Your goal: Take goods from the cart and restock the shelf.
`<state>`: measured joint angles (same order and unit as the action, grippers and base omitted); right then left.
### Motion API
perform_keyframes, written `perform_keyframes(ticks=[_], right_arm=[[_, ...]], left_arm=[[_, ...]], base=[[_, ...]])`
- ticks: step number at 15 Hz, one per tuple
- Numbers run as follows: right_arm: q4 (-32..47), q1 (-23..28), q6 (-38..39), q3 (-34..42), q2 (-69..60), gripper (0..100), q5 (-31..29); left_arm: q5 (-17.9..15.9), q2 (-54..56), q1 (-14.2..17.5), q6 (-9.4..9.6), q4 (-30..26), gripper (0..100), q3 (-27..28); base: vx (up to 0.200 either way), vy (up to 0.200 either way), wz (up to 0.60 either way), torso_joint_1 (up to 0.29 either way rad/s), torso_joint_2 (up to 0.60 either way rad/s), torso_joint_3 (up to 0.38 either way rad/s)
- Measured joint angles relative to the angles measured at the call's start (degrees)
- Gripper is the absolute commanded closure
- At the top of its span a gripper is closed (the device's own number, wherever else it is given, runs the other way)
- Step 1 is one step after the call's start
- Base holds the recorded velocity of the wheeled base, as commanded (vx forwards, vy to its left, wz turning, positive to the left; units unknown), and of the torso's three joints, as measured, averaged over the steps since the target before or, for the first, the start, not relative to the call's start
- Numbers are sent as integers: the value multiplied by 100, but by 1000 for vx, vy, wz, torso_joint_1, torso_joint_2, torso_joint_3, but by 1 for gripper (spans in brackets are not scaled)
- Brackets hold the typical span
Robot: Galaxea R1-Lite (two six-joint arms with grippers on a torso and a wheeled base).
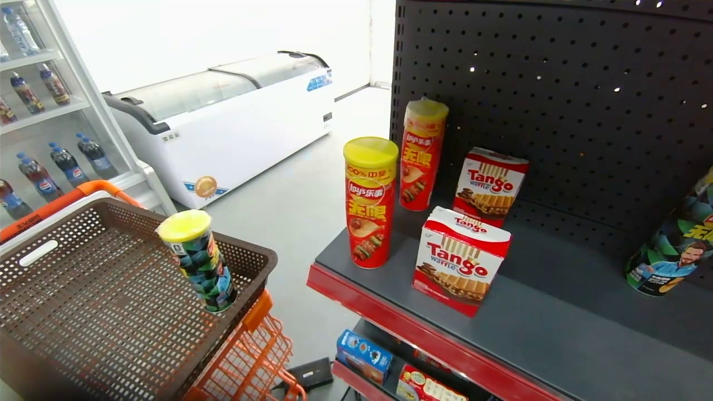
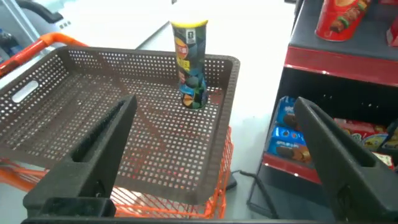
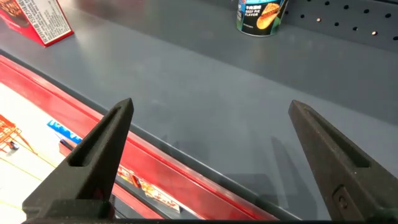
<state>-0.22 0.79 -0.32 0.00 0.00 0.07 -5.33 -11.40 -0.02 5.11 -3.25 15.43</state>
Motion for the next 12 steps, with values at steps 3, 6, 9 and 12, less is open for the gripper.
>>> perform_keyframes(ticks=[3, 6, 9, 12], right_arm=[[-2, 0, 0, 0, 0, 0, 0], [-2, 0, 0, 0, 0, 0, 0], [-2, 0, -1, 0, 0, 0, 0], [-2, 0, 0, 0, 0, 0, 0]], left_arm=[[156, -1374, -27, 118, 110, 0, 661], [60, -2692, 591, 90, 522, 0, 895], [-252, -4006, 980, 206, 1250, 0, 896], [-336, -5299, 757, 252, 3223, 0, 490]], base=[[0, 0, 0, 0, 0, 0], [0, 0, 0, 0, 0, 0], [0, 0, 0, 0, 0, 0], [0, 0, 0, 0, 0, 0]])
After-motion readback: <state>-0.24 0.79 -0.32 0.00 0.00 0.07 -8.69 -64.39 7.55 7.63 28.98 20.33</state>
